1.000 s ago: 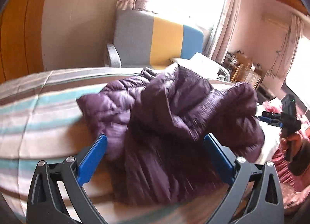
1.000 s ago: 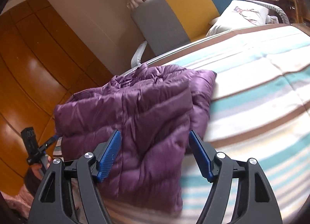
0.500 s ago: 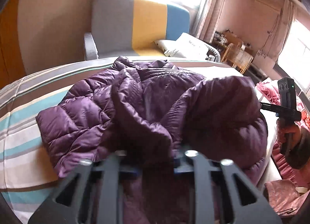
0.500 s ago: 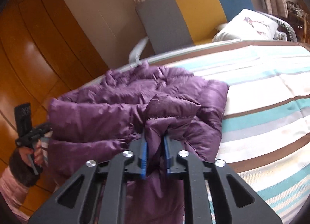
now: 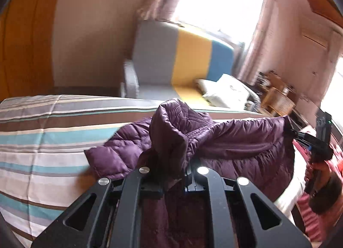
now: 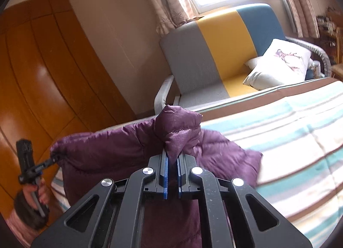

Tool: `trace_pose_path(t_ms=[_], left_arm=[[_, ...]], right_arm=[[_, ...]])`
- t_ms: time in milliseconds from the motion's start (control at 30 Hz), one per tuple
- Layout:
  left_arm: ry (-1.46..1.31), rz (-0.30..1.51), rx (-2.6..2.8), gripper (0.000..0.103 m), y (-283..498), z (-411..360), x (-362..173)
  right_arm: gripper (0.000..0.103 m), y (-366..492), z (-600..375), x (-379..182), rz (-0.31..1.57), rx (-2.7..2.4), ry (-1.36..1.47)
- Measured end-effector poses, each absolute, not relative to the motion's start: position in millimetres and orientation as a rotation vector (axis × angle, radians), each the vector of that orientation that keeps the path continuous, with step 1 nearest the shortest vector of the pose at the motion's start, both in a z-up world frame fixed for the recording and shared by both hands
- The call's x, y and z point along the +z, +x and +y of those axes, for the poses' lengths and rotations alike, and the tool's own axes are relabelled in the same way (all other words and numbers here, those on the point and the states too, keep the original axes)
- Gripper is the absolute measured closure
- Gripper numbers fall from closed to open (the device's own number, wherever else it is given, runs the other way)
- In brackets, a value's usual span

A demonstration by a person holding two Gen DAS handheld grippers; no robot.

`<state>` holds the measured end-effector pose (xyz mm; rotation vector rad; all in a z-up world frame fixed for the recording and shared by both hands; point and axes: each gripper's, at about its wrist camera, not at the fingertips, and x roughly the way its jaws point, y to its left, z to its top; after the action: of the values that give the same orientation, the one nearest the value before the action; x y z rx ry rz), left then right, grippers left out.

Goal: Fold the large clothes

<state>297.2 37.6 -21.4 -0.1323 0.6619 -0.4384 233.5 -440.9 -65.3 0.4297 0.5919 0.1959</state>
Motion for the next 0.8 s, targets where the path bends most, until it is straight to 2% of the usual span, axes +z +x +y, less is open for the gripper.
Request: trace_pose_path(t_ms=[200,367,467,533,633,800], left_arm=[[-0.164,0.717,-0.351,0.091,344,25,-36],[-0.166,0.809,-0.277,0.086,384,15,-78],[-0.120,0.830,-0.230,0.075,394,6,-105],[-0.084,0.837,-0.184,0.059,398,2,-121],[-0.089,0.838,-0.170,0.048,398,3,-140],[-0.110,0.813,-0.151,0.041,394,3,-154]], right_arm=[[0.097,285,-441,-91,0.652,0.112,0.416],[0.097,312,-444,-134,0.720,0.049,0.432],[0.097,324,-442,-159,0.761,0.008,0.411],[0.097,329,-440,-171,0.772,-0.012,0.395],[0.097,337,-435,-182,0.780,-0.027,0.361],[0.092,347,-423,-194,0.808,-0.068,0.277]])
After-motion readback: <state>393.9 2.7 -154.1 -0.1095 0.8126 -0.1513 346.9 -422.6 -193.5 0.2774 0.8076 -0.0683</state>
